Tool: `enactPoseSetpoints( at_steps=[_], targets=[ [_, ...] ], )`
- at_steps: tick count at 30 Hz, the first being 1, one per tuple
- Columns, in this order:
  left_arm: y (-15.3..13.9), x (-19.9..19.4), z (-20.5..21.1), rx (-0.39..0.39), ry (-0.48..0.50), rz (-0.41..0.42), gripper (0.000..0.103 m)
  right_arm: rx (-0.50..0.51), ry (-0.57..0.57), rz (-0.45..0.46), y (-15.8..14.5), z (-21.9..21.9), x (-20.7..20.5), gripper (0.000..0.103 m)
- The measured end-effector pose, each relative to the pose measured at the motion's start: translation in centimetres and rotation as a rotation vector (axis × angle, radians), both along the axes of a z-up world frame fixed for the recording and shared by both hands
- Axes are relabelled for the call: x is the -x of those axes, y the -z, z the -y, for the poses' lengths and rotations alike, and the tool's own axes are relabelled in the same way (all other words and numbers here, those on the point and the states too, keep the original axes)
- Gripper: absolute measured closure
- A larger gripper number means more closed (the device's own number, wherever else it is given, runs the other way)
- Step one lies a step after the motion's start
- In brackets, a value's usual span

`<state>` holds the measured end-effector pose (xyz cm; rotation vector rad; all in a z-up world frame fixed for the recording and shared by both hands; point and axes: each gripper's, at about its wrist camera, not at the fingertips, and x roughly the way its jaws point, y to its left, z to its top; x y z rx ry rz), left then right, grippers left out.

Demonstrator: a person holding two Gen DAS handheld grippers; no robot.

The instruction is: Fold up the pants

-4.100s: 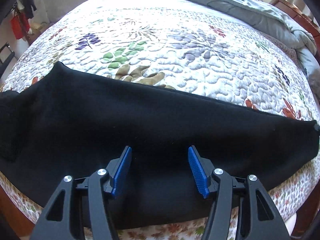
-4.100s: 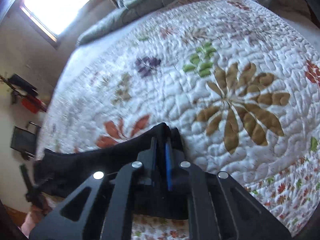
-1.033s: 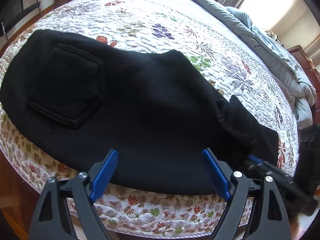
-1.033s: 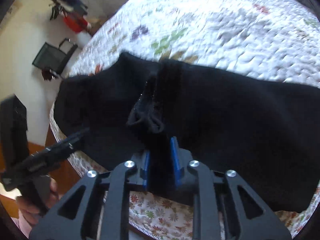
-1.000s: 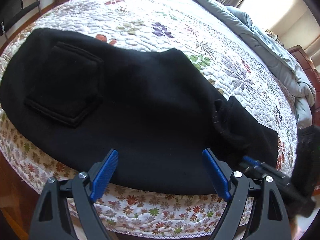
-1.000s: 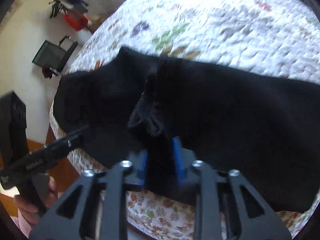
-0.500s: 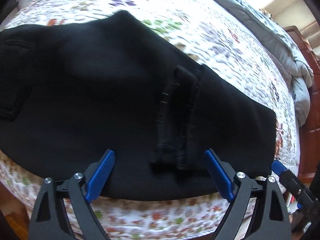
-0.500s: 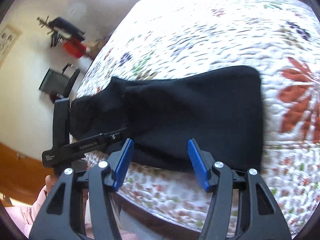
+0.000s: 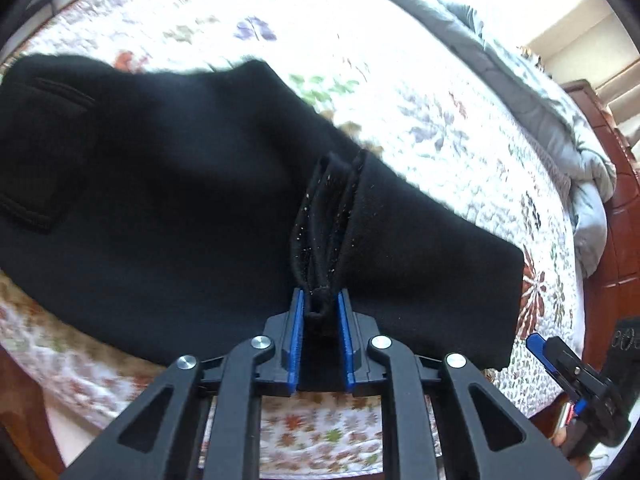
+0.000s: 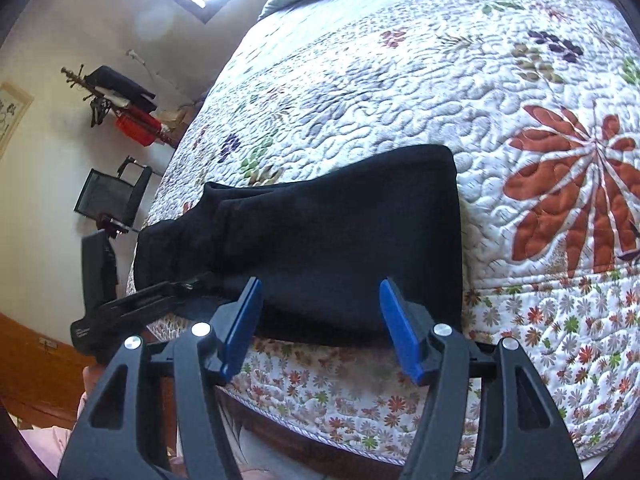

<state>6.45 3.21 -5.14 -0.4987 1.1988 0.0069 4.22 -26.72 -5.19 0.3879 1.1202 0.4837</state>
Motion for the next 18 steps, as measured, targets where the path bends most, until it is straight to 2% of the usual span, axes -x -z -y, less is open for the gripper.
enactPoseSetpoints(
  at_steps=[3,5,8,11,14,18],
  targets=[
    [0.6,0.6,-2.0,-0.039,-0.043,-0.011,0.088,0.0,-0.038,-0.027,0.8,-1.3,-0.3,0.039],
    [1.9,0.7,-2.9,-0.034,-0.056,-0.049,0.088,0.032,-0.027,-0.086,2.5,-1.9,-0.9,0.04],
    [3.1,0.8,-2.8,-0.043,-0.046,-0.051,0.085,0.063,0.0,-0.155,5.2,-2.0,-1.7,0.043],
    [2.7,0.4,-1.8,-0.085,-0.014,-0.049,0.084,0.076,0.009,-0.168,6.3,-2.2,-2.1,0.043],
    [1.7,0.1,-3.6,-0.046,-0.01,-0.05,0.084,0.088,-0.01,-0.162,5.1,-2.4,-2.5,0.042],
    [-1.7,0.1,-4.4,-0.06,-0.03,0.033,0.086,0.066,-0.011,-0.06,1.0,-1.8,-2.8,0.042]
  ],
)
